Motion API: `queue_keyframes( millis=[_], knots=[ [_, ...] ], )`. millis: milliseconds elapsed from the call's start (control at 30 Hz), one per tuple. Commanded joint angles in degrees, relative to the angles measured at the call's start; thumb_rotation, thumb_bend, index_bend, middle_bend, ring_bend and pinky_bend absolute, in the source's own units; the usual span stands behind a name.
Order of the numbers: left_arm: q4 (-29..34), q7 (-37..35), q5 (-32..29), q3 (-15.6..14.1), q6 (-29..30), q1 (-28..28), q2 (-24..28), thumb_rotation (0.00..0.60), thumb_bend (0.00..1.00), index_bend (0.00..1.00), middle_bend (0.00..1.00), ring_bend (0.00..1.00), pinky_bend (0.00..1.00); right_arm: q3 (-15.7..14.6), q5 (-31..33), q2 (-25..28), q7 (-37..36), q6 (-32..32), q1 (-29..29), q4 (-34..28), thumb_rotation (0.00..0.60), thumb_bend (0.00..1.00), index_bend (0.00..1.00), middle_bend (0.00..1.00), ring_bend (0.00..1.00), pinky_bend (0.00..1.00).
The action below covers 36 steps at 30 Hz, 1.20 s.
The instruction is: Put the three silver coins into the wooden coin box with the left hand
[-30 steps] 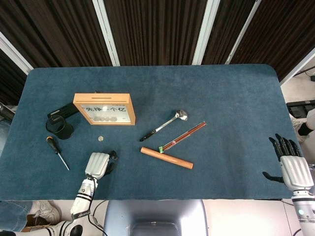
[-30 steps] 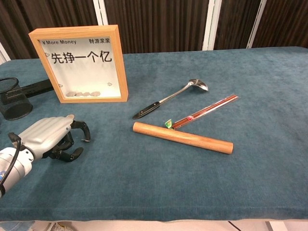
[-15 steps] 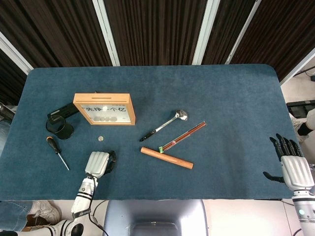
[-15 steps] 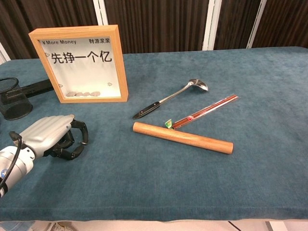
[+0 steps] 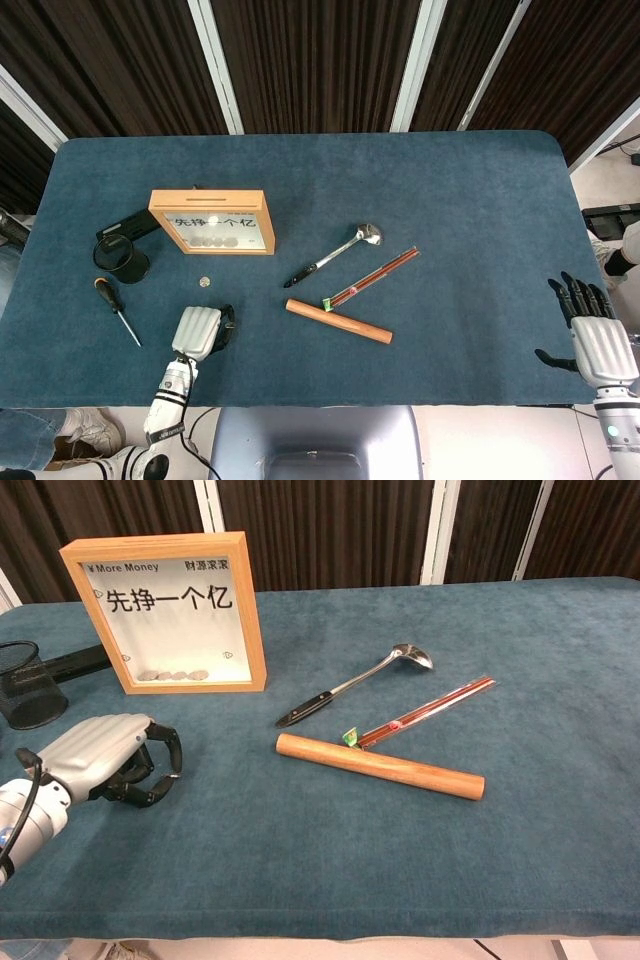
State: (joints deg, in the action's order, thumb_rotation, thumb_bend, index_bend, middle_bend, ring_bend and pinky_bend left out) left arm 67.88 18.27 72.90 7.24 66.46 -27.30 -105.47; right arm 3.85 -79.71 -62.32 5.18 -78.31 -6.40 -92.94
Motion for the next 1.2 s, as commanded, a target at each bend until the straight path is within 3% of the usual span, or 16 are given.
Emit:
queue_keyframes(
  millis=[33, 233, 533, 733, 900, 1033, 1133, 1200],
  knots=[
    [-0.13, -0.31, 0.23, 0.03, 0.14, -0.02, -0.08, 0.6, 0.42, 0.51, 1.0, 1.0, 1.0, 0.01, 0.01, 0.0, -0.02, -0.02, 0.01, 0.01, 0.6, 0.14, 0.0, 0.0, 0.0, 0.0],
    [-1.21, -1.13, 0.44, 0.36, 0.32, -0.13, -0.68, 0.6, 0.43, 0.6, 1.0, 1.0, 1.0, -0.02, -0.03, 0.07, -0.13, 0.03, 0.0, 0.05, 0.6, 0.14, 0.0, 0.0, 0.0, 0.0],
    [-1.86, -2.21, 1.05, 0.44, 0.87, -0.03, -1.06, 0.6, 0.45, 0.63, 1.0, 1.0, 1.0, -0.02, 0.0, 0.08, 0.07, 0.07, -0.02, -0.03, 0.6, 0.14, 0.0, 0.0, 0.0, 0.0],
    [4.63, -2.93, 2.74, 1.43, 3.34, 0.3, 3.37, 0.6, 0.45, 0.63, 1.0, 1.0, 1.0, 0.02, 0.01, 0.11, -0.07, 0.1, -0.05, 0.01, 0.6, 0.14, 0.0, 0.0, 0.0, 0.0],
    [19.51, 0.19, 0.82, 6.05, 4.07, -0.12, 13.94, 0.6, 0.44, 0.62, 1.0, 1.0, 1.0, 0.03, 0.02, 0.04, -0.03, 0.29, -0.17, -0.03, 0.6, 0.14, 0.0, 0.0, 0.0, 0.0],
    [31.75, 5.2, -6.09, 12.64, 3.53, -1.09, 22.76, 0.6, 0.44, 0.62, 1.0, 1.0, 1.0, 0.1, 0.26, -0.15, 0.36, 0.43, -0.28, 0.02, 0.6, 0.14, 0.0, 0.0, 0.0, 0.0],
    [33.63, 6.33, -7.97, 14.03, 3.44, -1.44, 24.17, 0.6, 0.45, 0.62, 1.0, 1.0, 1.0, 0.12, 0.38, -0.2, 0.46, 0.53, -0.31, 0.02, 0.6, 0.14, 0.0, 0.0, 0.0, 0.0],
    [35.64, 7.69, -10.64, 17.24, 4.26, -2.22, 26.08, 0.6, 0.45, 0.62, 1.0, 1.0, 1.0, 0.15, 0.54, -0.26, 0.58, 0.69, -0.38, 0.03, 0.6, 0.14, 0.0, 0.0, 0.0, 0.0]
  ],
)
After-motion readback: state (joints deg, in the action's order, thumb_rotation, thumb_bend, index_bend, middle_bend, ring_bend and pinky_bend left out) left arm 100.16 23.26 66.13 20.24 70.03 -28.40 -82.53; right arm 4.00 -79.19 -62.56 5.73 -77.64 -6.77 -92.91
